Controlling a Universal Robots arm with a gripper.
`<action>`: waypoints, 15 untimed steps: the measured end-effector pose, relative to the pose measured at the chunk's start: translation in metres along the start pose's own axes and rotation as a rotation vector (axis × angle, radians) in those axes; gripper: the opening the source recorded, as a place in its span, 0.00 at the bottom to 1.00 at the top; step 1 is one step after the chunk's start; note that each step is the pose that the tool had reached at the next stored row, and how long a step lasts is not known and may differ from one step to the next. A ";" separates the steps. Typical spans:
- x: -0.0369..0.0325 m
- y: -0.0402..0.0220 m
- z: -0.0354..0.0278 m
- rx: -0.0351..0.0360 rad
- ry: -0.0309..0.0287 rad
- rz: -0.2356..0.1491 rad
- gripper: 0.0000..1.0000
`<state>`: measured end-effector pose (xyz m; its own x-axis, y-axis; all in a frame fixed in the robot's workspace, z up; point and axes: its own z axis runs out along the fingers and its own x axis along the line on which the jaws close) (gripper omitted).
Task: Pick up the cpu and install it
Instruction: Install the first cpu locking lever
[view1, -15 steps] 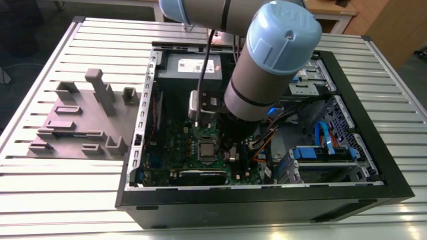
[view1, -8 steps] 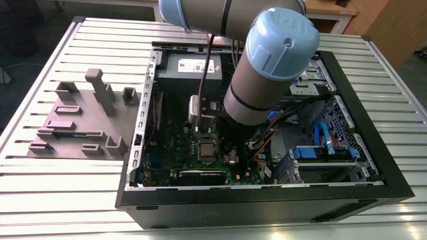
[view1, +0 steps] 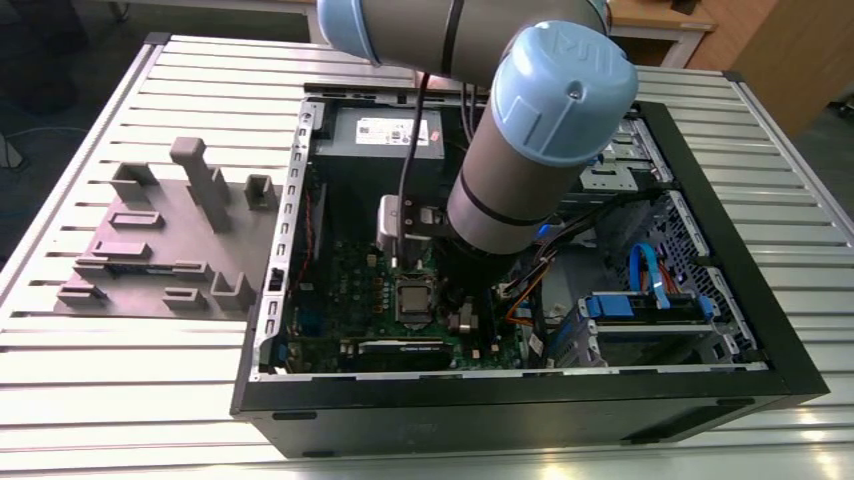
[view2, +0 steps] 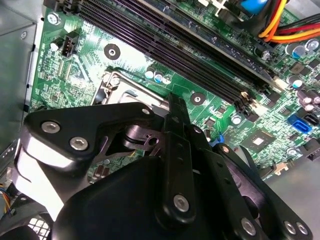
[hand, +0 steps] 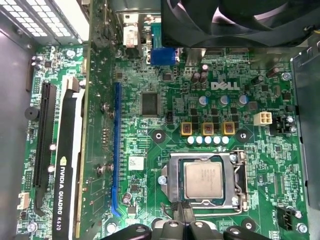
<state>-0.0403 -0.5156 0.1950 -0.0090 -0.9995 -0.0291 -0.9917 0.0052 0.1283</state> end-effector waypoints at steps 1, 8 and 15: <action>0.0000 0.0000 0.0001 0.0000 0.0001 0.000 0.11; 0.0000 -0.0001 0.0003 0.0000 0.0003 -0.001 0.11; 0.0000 -0.0001 0.0003 0.0000 0.0004 -0.001 0.11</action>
<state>-0.0402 -0.5156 0.1947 -0.0077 -0.9996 -0.0288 -0.9917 0.0039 0.1283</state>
